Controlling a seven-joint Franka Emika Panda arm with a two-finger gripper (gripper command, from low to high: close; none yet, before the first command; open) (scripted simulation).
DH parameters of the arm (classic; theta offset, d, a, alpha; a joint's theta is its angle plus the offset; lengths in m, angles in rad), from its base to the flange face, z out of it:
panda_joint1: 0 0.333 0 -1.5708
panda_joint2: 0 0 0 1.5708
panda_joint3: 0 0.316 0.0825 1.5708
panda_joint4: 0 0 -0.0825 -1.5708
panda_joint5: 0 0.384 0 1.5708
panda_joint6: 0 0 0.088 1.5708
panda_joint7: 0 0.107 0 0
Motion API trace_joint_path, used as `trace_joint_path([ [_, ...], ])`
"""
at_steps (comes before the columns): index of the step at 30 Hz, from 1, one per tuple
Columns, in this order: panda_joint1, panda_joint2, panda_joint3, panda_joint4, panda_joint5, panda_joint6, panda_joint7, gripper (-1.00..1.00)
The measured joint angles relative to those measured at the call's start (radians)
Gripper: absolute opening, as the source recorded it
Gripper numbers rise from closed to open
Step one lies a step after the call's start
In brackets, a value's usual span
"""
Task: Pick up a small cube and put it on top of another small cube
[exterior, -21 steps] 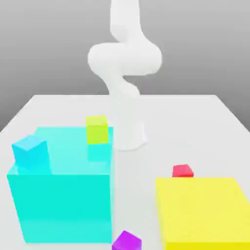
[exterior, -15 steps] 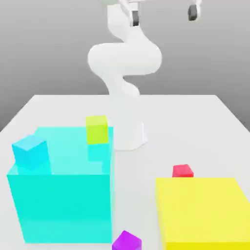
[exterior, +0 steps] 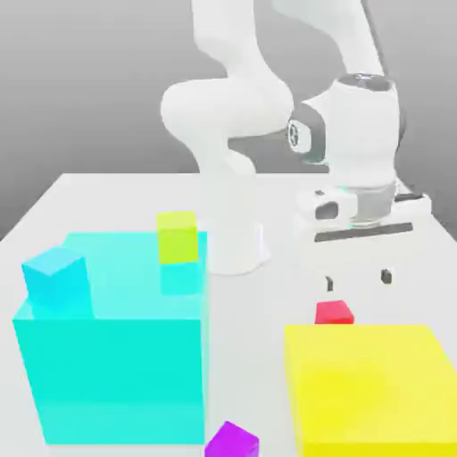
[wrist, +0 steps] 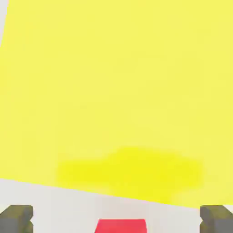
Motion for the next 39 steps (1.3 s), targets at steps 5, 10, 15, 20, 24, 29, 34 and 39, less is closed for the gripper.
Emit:
trace_joint_path([
  [5,-0.024,0.128,-0.001,-0.001,-0.127,0.102,0.093,0.0],
  [10,0.1,0.25,-0.187,0.022,-0.348,0.199,0.246,0.0],
  [15,0.298,0.359,-0.378,0.035,-0.356,0.295,0.264,-1.0],
  [20,0.298,0.359,-0.378,0.035,-0.358,0.296,0.266,-1.0],
  [24,0.259,0.327,-0.343,0.032,-0.358,0.268,0.261,-1.0],
  [29,0.138,0.213,-0.188,0.014,-0.225,0.173,0.159,-1.0],
  [34,0.153,0.092,-0.162,-0.011,-0.111,0.075,0.086,-1.0],
  [39,0.111,0.052,-0.176,0.019,-0.131,0.001,0.222,-1.0],
])
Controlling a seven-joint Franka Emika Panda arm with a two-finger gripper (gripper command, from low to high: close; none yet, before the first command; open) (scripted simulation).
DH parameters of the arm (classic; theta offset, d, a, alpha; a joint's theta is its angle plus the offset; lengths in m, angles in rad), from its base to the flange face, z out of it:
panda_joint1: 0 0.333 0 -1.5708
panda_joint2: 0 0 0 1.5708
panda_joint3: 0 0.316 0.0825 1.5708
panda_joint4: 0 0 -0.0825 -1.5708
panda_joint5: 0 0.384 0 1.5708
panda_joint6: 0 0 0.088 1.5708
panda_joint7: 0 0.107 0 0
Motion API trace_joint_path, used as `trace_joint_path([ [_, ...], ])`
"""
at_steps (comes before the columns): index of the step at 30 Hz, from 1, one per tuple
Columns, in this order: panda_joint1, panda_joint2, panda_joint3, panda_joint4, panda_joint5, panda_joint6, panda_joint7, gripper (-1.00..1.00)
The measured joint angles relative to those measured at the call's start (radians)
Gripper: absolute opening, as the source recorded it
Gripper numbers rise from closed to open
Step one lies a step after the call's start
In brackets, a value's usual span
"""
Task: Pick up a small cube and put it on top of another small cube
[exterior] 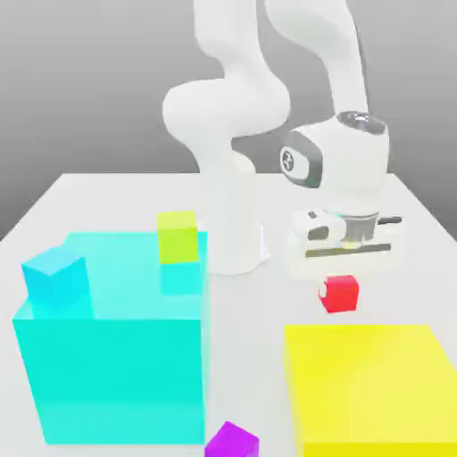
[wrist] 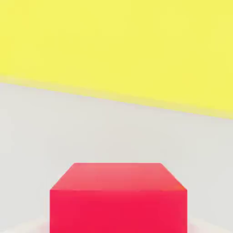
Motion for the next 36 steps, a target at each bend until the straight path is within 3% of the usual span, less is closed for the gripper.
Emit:
trace_joint_path([
  [16,-0.238,0.147,-0.113,0.307,-0.08,-0.172,0.859,-1.0],
  [30,-0.268,0.264,-0.312,0.574,-0.01,-0.311,1.515,-1.0],
  [34,-0.281,0.379,-0.309,0.598,0.024,-0.218,1.536,-1.0],
  [35,-0.286,0.41,-0.303,0.6,0.033,-0.189,1.531,1.0],
  [36,-0.286,0.41,-0.303,0.6,0.033,-0.189,1.531,1.0],
])
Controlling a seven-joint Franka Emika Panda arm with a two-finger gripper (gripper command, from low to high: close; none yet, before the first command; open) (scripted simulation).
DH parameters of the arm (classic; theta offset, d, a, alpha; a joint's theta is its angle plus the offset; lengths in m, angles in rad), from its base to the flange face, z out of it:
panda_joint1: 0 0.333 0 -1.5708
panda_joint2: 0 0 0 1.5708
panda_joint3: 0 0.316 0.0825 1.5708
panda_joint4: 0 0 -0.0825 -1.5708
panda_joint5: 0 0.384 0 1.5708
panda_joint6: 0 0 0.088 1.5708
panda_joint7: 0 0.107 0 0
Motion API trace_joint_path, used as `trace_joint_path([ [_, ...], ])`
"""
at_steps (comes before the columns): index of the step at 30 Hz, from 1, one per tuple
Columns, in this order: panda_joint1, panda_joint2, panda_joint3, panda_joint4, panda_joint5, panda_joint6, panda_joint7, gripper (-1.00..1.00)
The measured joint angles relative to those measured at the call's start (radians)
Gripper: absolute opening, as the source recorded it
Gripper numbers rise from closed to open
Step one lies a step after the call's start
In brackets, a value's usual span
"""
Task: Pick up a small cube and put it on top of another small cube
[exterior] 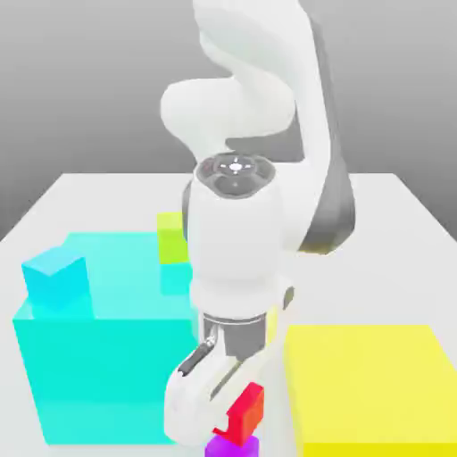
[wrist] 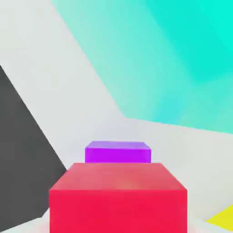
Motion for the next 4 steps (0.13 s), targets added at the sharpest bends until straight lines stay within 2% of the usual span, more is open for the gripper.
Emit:
trace_joint_path([
  [4,0.0,0.0,0.0,0.0,0.0,0.0,0.0,1.0],
])
